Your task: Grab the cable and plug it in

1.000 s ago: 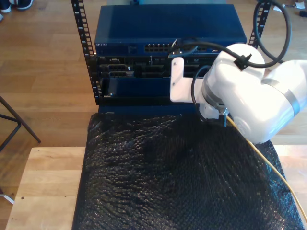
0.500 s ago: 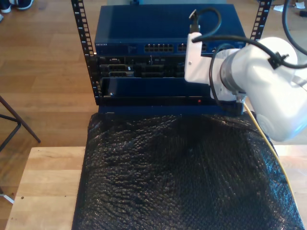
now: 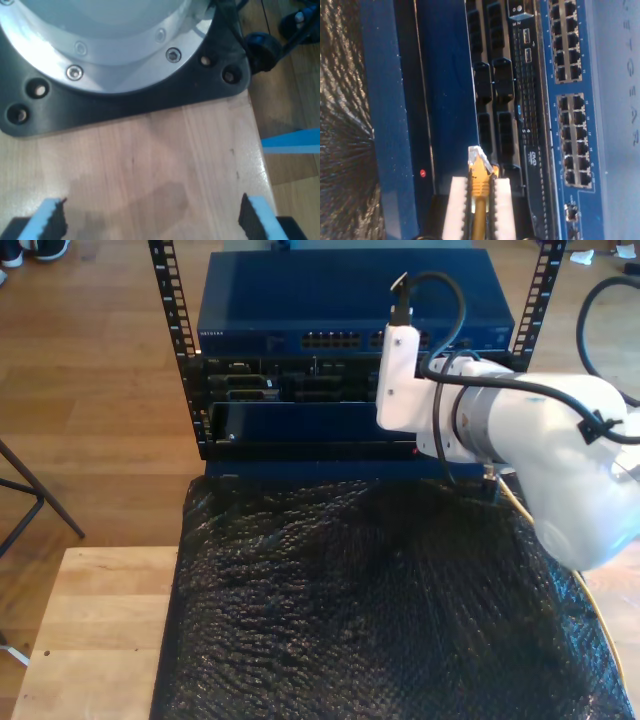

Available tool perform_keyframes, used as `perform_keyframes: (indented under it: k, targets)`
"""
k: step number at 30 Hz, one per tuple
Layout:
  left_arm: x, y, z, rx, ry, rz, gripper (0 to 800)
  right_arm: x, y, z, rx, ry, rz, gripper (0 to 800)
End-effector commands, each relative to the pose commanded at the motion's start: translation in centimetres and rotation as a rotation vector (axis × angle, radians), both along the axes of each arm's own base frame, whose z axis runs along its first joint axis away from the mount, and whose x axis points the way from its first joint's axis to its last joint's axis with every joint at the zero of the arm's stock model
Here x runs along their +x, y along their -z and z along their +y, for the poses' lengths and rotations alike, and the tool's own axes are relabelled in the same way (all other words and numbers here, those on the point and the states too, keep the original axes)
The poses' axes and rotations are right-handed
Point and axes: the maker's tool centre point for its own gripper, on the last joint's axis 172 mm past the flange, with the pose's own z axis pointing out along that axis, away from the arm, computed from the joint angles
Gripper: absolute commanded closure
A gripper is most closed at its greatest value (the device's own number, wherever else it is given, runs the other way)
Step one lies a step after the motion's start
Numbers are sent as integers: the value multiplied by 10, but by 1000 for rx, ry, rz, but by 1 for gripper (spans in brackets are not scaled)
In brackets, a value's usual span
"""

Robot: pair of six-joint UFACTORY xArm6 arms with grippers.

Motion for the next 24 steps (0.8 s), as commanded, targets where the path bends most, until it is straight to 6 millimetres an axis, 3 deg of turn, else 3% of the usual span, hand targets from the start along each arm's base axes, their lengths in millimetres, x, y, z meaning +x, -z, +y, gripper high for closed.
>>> perform_keyframes:
  k: [2,5,12,19,24]
  targets:
    - [0,0,0,0,0,0,0,6,1,-2,-14,-4,-3,800]
    - [0,0,0,0,0,0,0,20,-8,-23,-41,15,-29,800]
    - [0,0,0,0,0,0,0,41,-10,-32,-49,18,-50,800]
    - [0,0,0,0,0,0,0,36,0,-28,-148,-60,-62,800]
    - [0,0,0,0,0,0,0,39,-11,-34,-118,-66,-109,800]
